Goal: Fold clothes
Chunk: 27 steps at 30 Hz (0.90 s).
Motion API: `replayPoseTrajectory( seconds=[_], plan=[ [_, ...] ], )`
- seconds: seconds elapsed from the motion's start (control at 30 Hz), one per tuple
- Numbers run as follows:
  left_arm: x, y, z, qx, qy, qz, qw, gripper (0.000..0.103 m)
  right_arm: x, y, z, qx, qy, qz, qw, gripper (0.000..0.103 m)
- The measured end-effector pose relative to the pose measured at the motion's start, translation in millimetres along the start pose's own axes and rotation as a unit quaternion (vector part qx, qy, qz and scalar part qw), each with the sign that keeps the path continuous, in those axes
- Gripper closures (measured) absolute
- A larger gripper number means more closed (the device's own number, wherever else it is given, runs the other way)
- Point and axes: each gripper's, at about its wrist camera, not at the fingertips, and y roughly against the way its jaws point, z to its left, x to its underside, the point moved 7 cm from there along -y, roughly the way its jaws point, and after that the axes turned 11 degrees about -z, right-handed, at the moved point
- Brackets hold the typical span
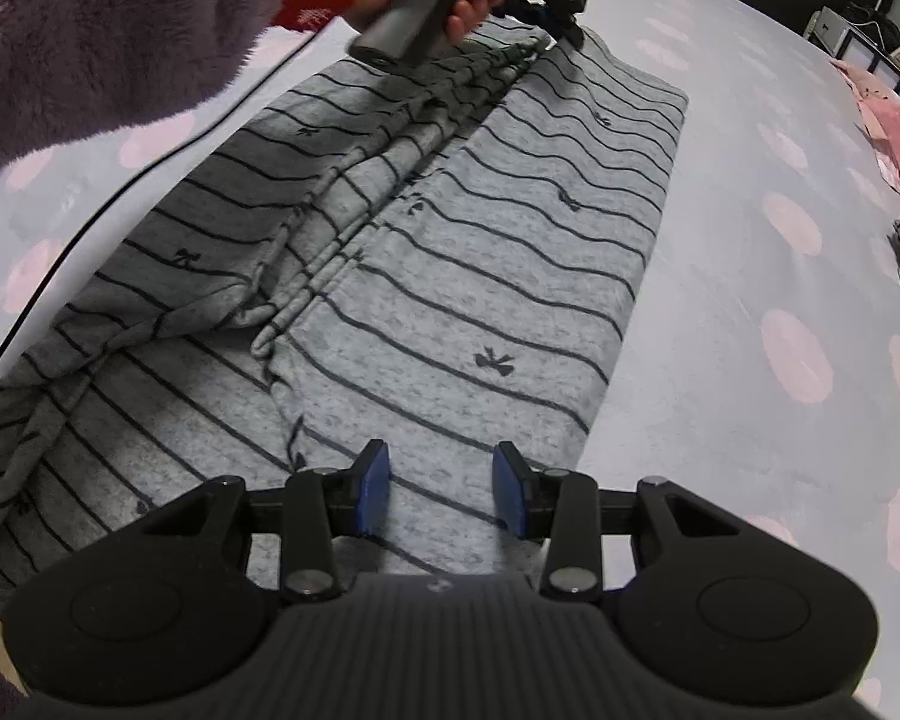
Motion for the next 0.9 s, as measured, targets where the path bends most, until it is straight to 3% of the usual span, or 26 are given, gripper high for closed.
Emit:
replayPoseTrajectory(
  seconds=[0.13, 0.17, 0.23, 0.33, 0.53, 0.77, 0.9],
  plan=[
    [6, -7, 4, -0.017, -0.005, 0.018, 0.9997, 0.098, 1, -2, 2, -0.001, 0.004, 0.005, 1.0, 0.061],
    [4, -3, 2, -0.017, -0.007, 0.014, 0.9997, 0.094, 1, -2, 3, -0.001, 0.005, 0.005, 1.0, 0.061],
    [-2, 11, -1, -0.008, -0.009, 0.002, 0.9999, 0.074, 1, -1, 4, 0.0, 0.006, 0.005, 1.0, 0.061],
    [-12, 47, -4, 0.006, -0.02, -0.024, 0.9995, 0.064, 1, 2, 4, 0.004, 0.007, 0.003, 1.0, 0.061],
    [12, 116, -7, -0.006, -0.035, -0.012, 0.9993, 0.067, -3, 10, 9, 0.004, 0.015, -0.008, 1.0, 0.061],
    [80, 128, -14, -0.055, -0.079, 0.054, 0.994, 0.071, -3, 23, 24, -0.005, 0.033, -0.021, 0.999, 0.061],
    [98, 121, -8, -0.084, -0.099, 0.061, 0.9897, 0.089, -3, 30, 22, 0.0, 0.031, -0.027, 0.999, 0.061]
  ],
)
